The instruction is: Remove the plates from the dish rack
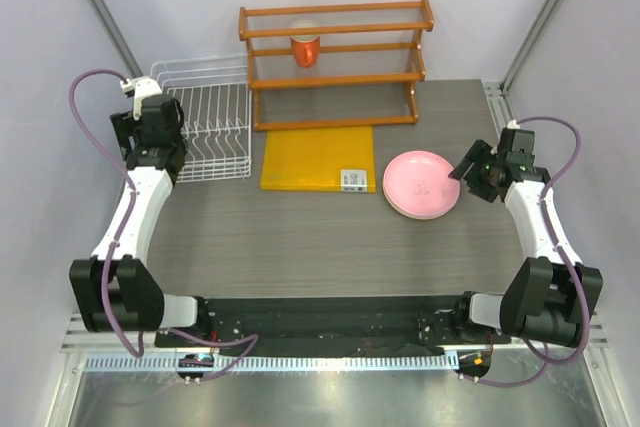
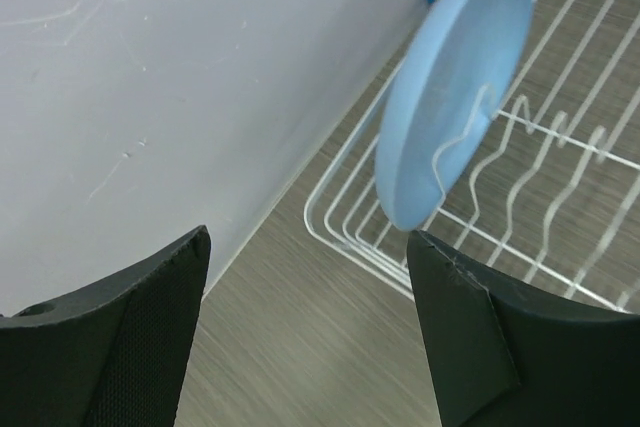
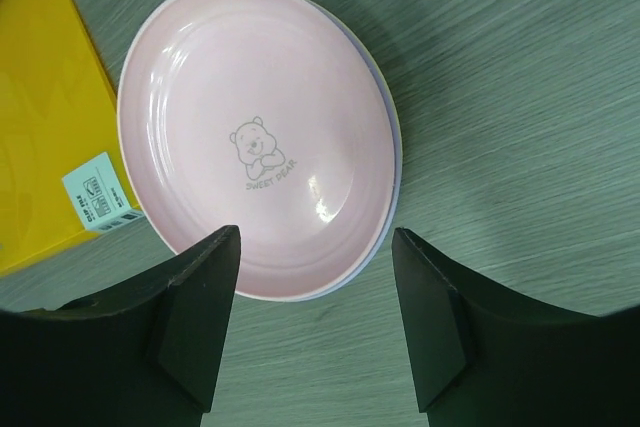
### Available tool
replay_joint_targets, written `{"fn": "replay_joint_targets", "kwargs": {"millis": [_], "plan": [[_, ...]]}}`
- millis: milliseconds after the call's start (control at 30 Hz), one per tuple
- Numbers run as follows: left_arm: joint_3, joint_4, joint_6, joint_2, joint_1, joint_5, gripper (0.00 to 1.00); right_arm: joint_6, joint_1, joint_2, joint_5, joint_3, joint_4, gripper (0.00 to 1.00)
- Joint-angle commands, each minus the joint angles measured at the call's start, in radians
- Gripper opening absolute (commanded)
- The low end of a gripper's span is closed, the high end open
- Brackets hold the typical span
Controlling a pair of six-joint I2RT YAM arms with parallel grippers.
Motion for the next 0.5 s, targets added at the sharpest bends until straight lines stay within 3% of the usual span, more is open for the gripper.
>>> {"fn": "replay_joint_targets", "kwargs": {"millis": [0, 467], "plan": [[0.02, 0.143, 0.018, 0.075, 0.073, 0.006, 0.79, -0.021, -0.002, -0.041, 0.023, 0.016, -0.005, 0.68], [0.142, 0.246, 0.02, 0.326, 0.097, 0.073, 0.73, -0.021, -0.003, 0.036, -0.041, -0.004, 0.042, 0.68]]}}
